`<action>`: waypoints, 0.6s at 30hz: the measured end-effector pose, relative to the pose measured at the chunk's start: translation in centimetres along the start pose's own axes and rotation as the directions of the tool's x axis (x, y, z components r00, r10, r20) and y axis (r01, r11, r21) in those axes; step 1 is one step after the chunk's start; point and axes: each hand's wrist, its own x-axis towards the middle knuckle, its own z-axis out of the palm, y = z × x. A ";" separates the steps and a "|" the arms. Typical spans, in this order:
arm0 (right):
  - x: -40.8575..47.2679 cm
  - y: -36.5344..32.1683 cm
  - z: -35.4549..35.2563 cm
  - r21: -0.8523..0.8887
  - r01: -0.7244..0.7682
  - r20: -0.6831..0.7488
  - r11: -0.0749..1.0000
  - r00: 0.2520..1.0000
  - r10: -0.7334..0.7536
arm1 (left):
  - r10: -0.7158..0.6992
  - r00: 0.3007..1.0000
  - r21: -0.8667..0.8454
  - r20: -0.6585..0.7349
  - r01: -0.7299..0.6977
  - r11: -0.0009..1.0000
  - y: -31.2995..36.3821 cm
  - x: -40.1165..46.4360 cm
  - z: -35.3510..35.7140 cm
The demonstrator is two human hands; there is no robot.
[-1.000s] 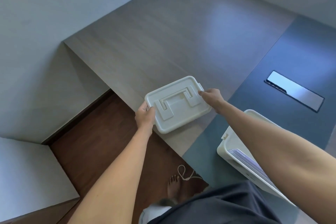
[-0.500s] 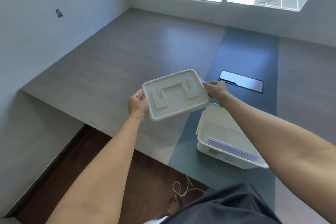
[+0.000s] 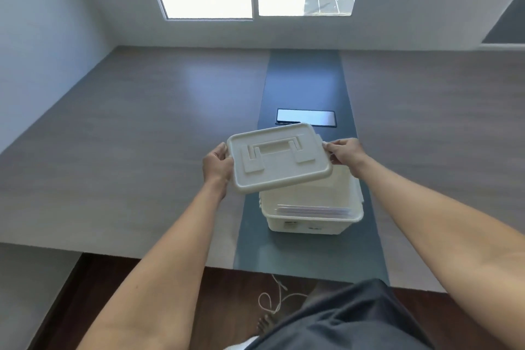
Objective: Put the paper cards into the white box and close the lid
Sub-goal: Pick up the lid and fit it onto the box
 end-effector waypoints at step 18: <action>-4.3 8.2 -5.8 0.148 -0.077 -0.130 0.986 0.987 0.096 | -0.007 0.970 0.108 0.244 -0.020 0.994 -3.0 -2.9 5.5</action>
